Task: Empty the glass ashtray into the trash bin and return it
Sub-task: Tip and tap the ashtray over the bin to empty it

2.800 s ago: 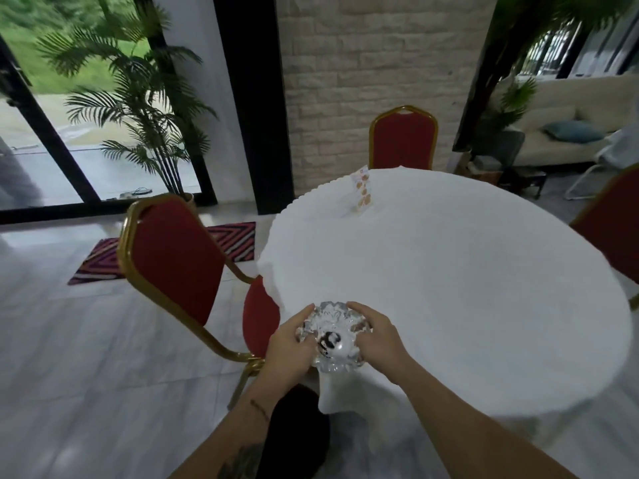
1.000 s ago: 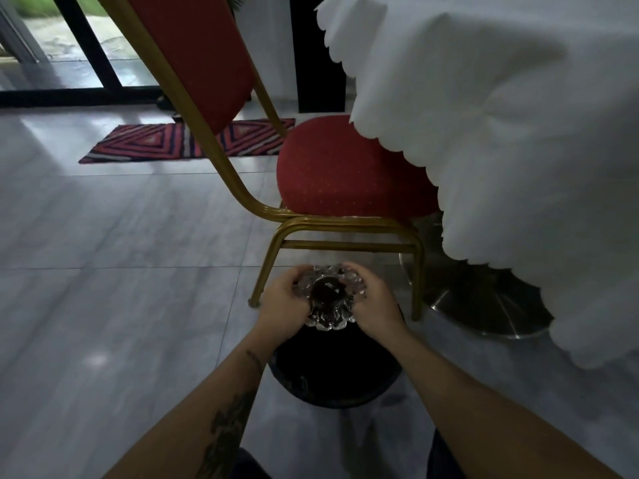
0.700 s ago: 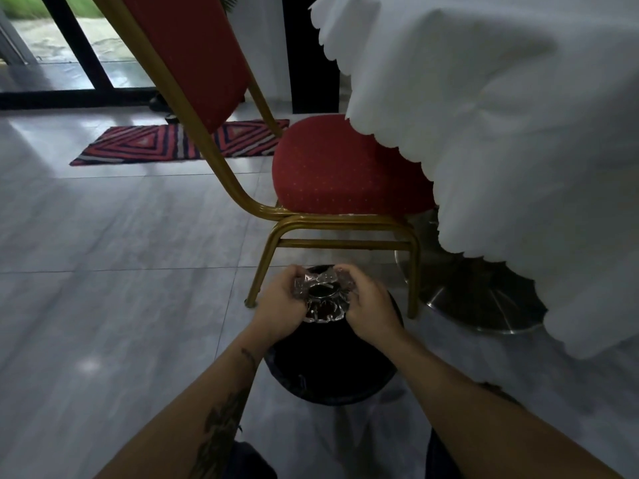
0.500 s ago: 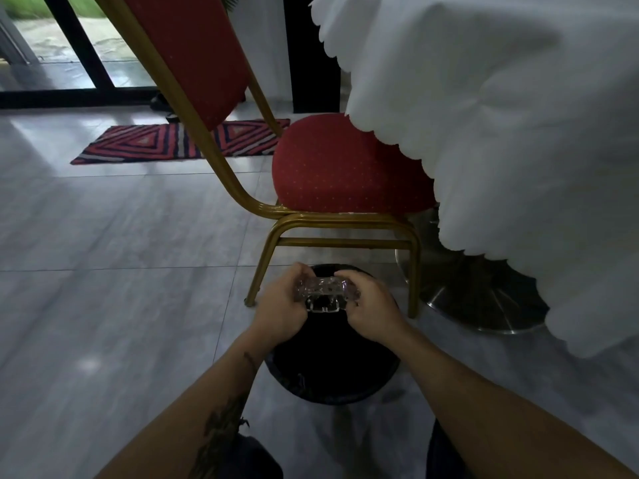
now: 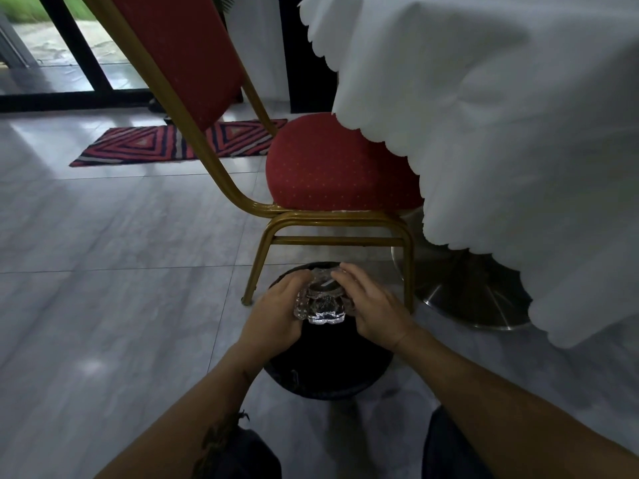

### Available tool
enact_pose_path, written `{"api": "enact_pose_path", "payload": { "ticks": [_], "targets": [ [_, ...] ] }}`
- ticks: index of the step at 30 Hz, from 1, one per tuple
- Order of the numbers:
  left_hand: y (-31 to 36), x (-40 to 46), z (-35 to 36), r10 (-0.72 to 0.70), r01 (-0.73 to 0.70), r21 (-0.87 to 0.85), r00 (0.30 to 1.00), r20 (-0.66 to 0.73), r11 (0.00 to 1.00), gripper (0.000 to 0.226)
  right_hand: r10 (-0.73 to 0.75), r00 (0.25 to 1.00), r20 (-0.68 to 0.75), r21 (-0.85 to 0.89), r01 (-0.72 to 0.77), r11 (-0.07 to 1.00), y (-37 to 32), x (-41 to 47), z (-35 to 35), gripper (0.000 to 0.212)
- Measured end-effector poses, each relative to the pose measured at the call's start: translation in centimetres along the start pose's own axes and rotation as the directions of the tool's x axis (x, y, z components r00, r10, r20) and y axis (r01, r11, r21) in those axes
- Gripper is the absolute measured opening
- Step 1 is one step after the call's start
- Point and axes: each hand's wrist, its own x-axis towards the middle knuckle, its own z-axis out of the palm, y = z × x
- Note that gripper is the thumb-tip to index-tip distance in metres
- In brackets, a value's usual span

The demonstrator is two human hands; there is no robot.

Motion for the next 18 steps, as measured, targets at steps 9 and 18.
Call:
{"api": "enact_pose_path", "payload": {
  "ticks": [9,18],
  "targets": [
    [0.2,0.0,-2.2,0.134,-0.135,0.152,0.991,0.020,0.979,0.063,-0.179,0.984,0.015,-0.094,0.180,0.979,-0.1,0.5,-1.5,0.088],
    [-0.8,1.9,-4.6,0.321,-0.335,0.272,0.942,0.096,0.902,0.061,-0.290,0.957,0.017,-0.118,0.290,0.950,0.1,1.6,-3.5,0.080]
  ]
}}
